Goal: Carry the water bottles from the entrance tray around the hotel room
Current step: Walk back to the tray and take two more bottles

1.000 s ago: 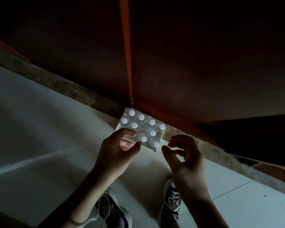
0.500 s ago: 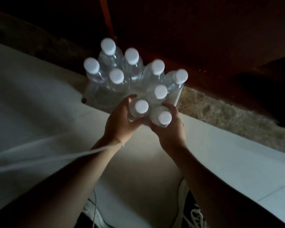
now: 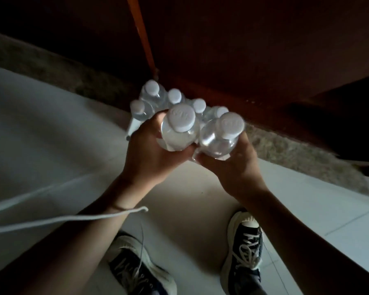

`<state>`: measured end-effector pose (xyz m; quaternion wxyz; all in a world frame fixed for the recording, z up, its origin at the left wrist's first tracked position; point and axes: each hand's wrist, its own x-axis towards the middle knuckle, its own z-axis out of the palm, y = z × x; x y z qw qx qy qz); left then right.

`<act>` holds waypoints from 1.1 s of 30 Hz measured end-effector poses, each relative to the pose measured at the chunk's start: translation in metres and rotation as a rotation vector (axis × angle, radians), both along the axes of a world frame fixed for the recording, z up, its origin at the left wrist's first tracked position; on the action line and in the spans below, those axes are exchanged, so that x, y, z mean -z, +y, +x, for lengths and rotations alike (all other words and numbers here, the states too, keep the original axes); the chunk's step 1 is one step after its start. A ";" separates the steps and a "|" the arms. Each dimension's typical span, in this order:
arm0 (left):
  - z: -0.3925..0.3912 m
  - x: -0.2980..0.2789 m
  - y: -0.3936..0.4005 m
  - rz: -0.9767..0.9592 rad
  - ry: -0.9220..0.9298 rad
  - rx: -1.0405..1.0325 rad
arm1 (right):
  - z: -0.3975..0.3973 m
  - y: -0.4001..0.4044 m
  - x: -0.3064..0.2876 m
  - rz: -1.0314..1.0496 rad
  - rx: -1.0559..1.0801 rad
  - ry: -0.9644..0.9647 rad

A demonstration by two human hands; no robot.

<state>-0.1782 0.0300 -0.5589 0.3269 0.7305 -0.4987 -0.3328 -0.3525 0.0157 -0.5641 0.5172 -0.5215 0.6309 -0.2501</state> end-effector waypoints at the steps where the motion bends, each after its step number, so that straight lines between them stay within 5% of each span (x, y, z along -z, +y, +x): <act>1: 0.004 -0.033 -0.005 -0.018 0.004 0.001 | 0.002 -0.008 -0.030 -0.007 -0.007 -0.024; 7: 0.033 -0.264 -0.037 -0.139 -0.008 0.045 | 0.038 -0.056 -0.242 -0.065 -0.034 -0.350; 14: 0.058 -0.533 -0.066 -0.340 0.395 0.036 | 0.077 -0.097 -0.526 -0.205 -0.111 -0.724; 21: 0.054 -0.773 -0.058 -0.528 0.419 -0.039 | 0.080 -0.093 -0.786 -0.341 -0.208 -0.737; 27: 0.029 -0.906 -0.030 -0.739 0.458 -0.036 | 0.061 -0.061 -0.921 -0.491 -0.254 -0.719; 33: 0.031 -0.973 -0.011 -0.826 0.511 0.080 | 0.056 -0.033 -0.989 -0.604 -0.248 -0.690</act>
